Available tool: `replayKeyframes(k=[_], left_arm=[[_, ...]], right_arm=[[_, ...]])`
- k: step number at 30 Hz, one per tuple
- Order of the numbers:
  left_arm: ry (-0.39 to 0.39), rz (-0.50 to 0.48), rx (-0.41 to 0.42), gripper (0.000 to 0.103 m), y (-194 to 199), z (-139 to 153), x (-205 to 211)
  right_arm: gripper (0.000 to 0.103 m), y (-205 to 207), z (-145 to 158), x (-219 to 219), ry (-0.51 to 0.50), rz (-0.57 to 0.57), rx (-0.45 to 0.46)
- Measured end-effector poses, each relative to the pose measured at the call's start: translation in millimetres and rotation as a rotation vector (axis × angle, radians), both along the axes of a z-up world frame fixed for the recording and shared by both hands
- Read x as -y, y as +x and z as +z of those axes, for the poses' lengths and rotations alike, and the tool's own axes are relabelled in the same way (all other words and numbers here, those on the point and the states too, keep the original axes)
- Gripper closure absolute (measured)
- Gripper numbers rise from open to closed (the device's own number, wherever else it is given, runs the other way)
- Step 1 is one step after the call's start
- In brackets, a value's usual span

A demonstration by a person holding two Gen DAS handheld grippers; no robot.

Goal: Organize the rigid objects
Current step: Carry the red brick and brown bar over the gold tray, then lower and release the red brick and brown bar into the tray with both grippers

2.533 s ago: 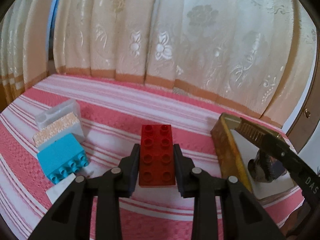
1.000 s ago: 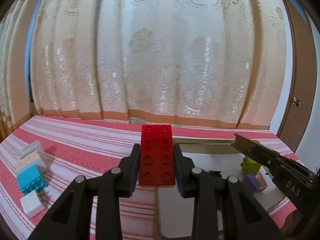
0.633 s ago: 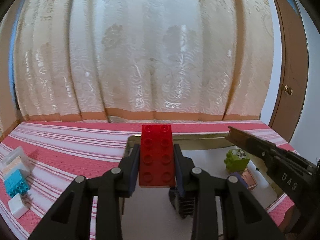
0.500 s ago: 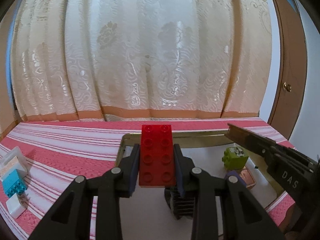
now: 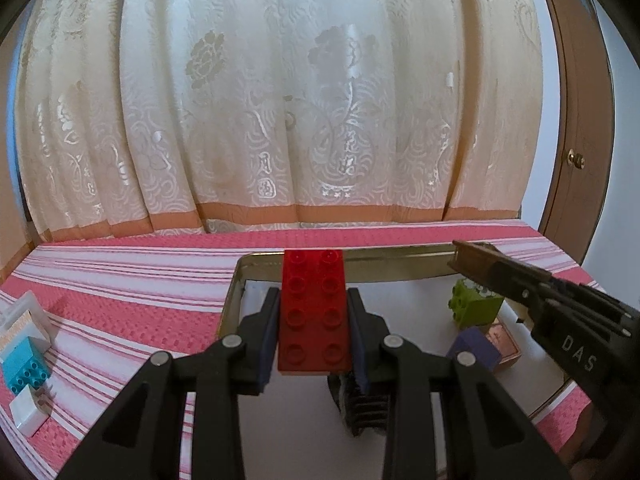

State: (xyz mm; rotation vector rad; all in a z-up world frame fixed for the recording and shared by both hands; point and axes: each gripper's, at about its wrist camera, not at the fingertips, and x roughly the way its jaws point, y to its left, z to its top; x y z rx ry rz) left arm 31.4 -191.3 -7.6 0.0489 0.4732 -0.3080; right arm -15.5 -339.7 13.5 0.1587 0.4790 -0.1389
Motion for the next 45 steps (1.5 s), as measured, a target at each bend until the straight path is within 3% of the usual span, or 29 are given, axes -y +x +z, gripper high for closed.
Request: replayKeyframes(k=[19,32,41,44,45], left_arm=[[0.044,0.006,-0.088,0.073,15.1,-13.3,12.9],[0.051,0.006,-0.104,0.073,19.7,-14.1,15.4],[0.053,0.009,-0.115,0.073,24.8,-14.7,16.6],[0.032,0.012,-0.116,0.059,26.1,-14.4,13.6],[0.014,0.016,-0.114,0.050,26.2,-13.8,10.3]], right_arm=[[0.086,7.8,-11.5,-8.8,-0.049,-0.003,-0.065],[0.086,13.3,-18.5,-25.0,-0.104,0.033,-0.097],[0.086,16.2,-19.4,-23.3,-0.082,0.052,-0.108],[0.080,16.1,-19.9,-22.1,-0.036,0.077,-0.106],[0.076,14.8,-19.0,-21.5,-0.032,0.067,-0.098]])
